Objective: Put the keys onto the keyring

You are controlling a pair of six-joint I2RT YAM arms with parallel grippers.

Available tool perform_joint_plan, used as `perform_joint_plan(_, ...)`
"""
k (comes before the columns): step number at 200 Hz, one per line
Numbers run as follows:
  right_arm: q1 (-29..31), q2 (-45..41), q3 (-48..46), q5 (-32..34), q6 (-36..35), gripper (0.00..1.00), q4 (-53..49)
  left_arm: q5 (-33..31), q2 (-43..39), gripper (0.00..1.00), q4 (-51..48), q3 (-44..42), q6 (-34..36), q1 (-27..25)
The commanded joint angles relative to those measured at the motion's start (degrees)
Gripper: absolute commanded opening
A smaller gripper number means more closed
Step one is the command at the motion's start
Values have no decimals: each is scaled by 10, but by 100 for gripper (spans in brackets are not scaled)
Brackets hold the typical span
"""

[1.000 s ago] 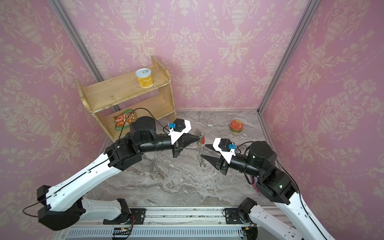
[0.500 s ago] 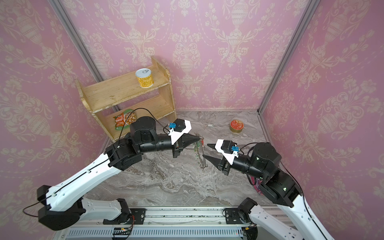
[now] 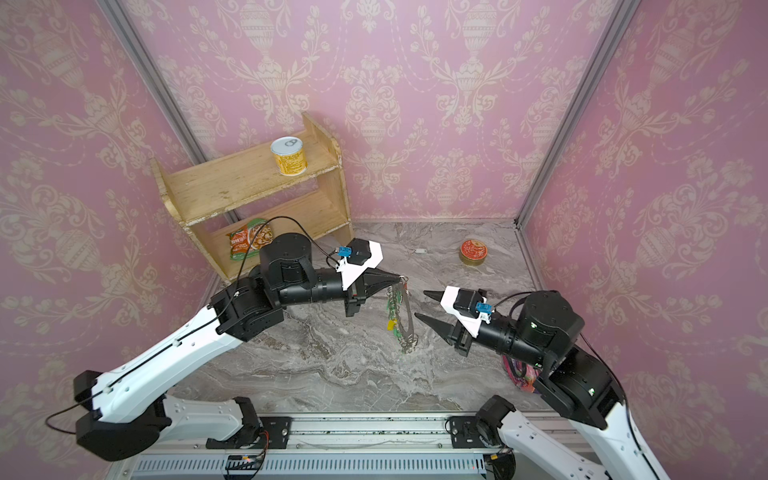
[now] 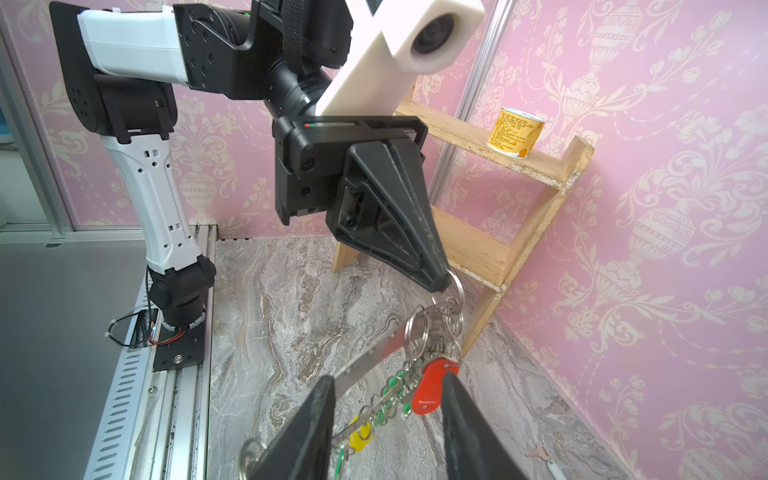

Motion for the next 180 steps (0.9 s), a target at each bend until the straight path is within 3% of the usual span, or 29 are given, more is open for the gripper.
perform_joint_plan(1,2,-9,13,22,-23,42,-8,13,-19,0,16,6,0,-3)
perform_joint_plan(180,3,30,-35,-9,17,37,99,16,9,0,28,28,-24,-10)
